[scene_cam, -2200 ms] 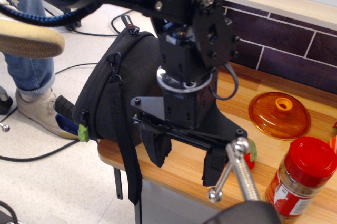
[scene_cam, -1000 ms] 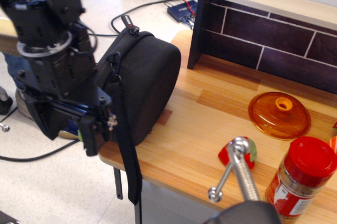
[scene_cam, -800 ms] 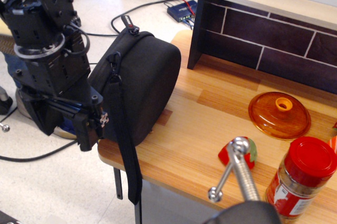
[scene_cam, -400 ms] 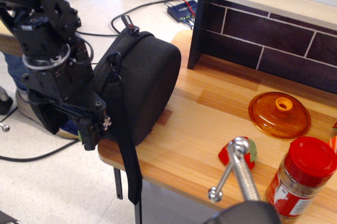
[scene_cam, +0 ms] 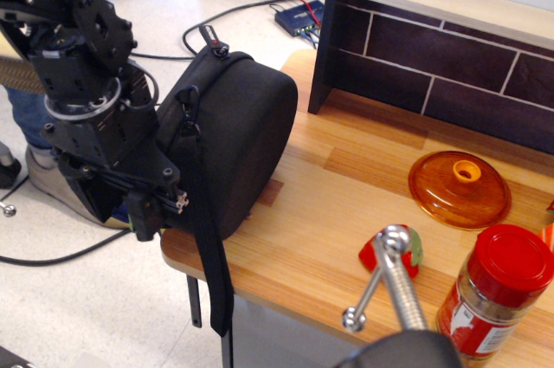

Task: Unzip zipper bag

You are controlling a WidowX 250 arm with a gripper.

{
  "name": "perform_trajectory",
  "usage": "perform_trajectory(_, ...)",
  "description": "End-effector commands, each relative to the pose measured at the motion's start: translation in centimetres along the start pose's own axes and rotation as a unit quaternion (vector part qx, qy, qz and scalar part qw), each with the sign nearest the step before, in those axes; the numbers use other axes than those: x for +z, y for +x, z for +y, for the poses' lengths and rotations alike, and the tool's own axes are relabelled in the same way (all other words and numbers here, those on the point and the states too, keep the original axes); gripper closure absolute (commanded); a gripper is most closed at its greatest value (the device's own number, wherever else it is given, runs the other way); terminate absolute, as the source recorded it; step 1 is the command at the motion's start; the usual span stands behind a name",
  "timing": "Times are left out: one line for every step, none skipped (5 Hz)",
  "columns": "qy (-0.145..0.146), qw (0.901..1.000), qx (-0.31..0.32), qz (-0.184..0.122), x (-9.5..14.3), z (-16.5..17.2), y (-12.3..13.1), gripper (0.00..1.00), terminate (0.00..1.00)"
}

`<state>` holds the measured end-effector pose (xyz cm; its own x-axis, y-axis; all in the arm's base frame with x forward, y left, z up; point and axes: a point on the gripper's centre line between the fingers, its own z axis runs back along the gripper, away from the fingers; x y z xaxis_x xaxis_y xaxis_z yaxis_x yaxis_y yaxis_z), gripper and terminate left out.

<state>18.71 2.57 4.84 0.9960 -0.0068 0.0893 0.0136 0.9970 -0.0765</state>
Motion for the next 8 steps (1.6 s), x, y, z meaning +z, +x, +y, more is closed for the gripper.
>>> perform_trajectory(-0.003, 0.9996, 0.021, -0.019, 0.9, -0.3, 0.9, 1.0, 0.0)
perform_trajectory(0.0, 0.9991, 0.029, -0.031, 1.1, -0.5, 1.0, 1.0, 0.0)
perform_trajectory(-0.005, 0.9979, 0.042, -0.049, 2.2, -0.9, 1.7, 1.0, 0.0)
perform_trajectory(-0.025, 0.9952, 0.066, -0.067, 5.2, -1.6, 2.6, 1.0, 0.0)
perform_trajectory(-0.044, 0.9912, 0.086, -0.092, 8.1, -2.4, 3.8, 1.0, 0.0)
perform_trajectory(-0.051, 0.9862, 0.107, -0.116, 10.1, -3.0, 5.8, 1.0, 0.0)
perform_trajectory(-0.053, 0.9825, 0.128, -0.124, 11.2, -3.0, 7.6, 1.0, 0.0)
perform_trajectory(-0.05, 0.9829, 0.134, -0.117, 11.7, -2.9, 7.8, 1.0, 0.0)
